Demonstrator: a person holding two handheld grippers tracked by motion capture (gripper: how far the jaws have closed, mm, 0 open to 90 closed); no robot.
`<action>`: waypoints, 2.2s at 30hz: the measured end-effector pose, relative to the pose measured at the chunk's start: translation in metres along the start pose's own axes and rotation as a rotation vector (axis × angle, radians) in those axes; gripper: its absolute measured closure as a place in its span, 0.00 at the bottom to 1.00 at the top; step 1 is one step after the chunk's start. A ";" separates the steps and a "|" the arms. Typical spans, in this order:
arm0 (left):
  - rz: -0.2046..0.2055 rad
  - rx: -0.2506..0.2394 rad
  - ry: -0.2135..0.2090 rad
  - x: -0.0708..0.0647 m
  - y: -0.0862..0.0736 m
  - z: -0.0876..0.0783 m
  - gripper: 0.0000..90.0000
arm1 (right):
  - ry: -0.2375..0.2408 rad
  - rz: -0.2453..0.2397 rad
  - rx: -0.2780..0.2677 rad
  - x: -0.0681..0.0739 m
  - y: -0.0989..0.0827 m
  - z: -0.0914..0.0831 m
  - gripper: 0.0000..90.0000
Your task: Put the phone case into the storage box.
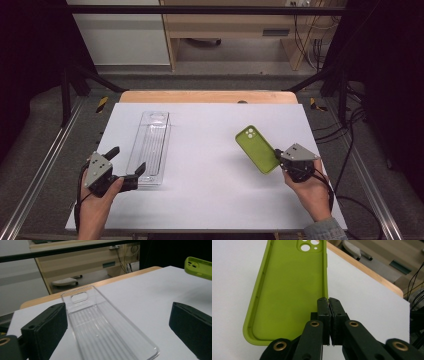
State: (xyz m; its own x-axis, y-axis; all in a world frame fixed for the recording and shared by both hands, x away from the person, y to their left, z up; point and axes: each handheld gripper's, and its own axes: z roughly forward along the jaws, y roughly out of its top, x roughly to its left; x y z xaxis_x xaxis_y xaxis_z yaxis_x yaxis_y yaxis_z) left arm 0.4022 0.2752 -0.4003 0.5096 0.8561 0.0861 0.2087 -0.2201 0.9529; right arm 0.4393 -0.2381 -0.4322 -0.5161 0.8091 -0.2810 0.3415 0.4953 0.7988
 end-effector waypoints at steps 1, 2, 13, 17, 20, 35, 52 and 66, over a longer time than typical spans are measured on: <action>0.007 0.022 -0.019 -0.005 0.008 0.004 0.02 | -0.004 -0.002 -0.006 0.001 0.000 -0.001 0.98; 0.015 0.036 -0.027 -0.008 0.012 0.007 0.02 | -0.006 -0.003 -0.013 0.003 0.000 -0.002 0.98; 0.072 0.151 -0.117 -0.045 0.036 0.038 0.03 | -0.024 -0.016 -0.083 0.009 -0.003 -0.010 0.98; 0.093 0.167 -0.151 -0.059 0.043 0.049 0.04 | -0.038 -0.050 -0.081 0.015 -0.004 -0.011 0.98; 0.113 0.179 -0.163 -0.069 0.050 0.055 0.04 | -0.046 -0.075 -0.082 0.019 -0.004 -0.012 0.98; 0.172 0.190 -0.200 -0.096 0.070 0.081 0.08 | -0.053 -0.135 -0.095 0.034 -0.001 -0.013 0.98; 0.204 0.220 -0.225 -0.115 0.083 0.105 0.08 | -0.066 -0.150 -0.112 0.039 -0.004 -0.019 0.98; 0.198 0.206 -0.248 -0.121 0.099 0.129 0.12 | -0.064 -0.172 -0.115 0.047 -0.002 -0.019 0.98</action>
State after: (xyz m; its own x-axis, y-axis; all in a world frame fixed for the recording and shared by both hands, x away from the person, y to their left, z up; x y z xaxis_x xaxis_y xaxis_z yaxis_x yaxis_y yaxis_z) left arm 0.4693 0.0896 -0.3545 0.7378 0.6543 0.1656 0.2367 -0.4806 0.8444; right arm 0.3993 -0.2074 -0.4374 -0.5069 0.7360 -0.4487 0.1592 0.5915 0.7904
